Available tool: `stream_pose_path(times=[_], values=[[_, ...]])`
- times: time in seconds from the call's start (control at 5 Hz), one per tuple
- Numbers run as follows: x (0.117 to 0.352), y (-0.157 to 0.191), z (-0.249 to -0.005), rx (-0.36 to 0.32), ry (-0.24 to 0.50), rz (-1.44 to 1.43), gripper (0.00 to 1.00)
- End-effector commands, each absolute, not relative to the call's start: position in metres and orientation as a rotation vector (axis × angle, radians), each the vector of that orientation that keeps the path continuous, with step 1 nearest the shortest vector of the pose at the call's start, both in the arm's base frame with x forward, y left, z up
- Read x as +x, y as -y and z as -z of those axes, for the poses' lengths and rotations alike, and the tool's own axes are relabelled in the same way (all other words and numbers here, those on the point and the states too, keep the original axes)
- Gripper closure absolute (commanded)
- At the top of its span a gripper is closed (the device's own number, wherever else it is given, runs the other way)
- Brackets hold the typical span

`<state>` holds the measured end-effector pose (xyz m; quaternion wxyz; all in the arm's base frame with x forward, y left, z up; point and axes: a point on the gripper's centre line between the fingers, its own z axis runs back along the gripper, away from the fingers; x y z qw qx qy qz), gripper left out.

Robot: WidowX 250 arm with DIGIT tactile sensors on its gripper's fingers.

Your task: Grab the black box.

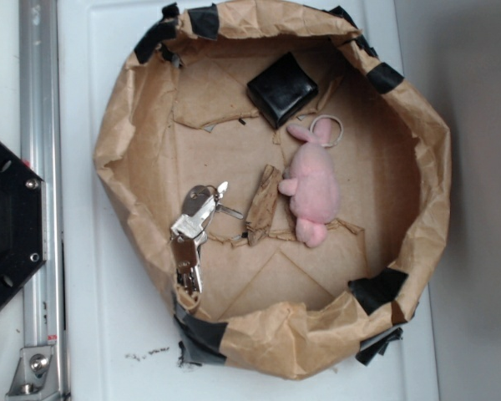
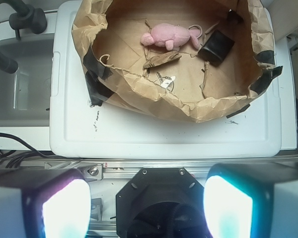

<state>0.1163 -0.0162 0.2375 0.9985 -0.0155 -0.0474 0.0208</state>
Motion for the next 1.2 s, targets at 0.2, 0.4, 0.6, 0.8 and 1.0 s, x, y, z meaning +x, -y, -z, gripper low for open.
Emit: stream_pose_path(times=[0.2,0.4,0.6,0.8,1.0], values=[[0.164,-0.006,-0.211,-0.066,0.124,-0.078,0.00],[0.202,-0.014,-0.176,-0.094,0.202,-0.129,0.00],[0.224,-0.029,-0.147,-0.044,0.252,-0.328,0.00],[0.218,-0.037,-0.136,0.030,0.244,-0.571,0.00],[0.205,-0.040,-0.141,0.047,0.161,-0.792,0.00]])
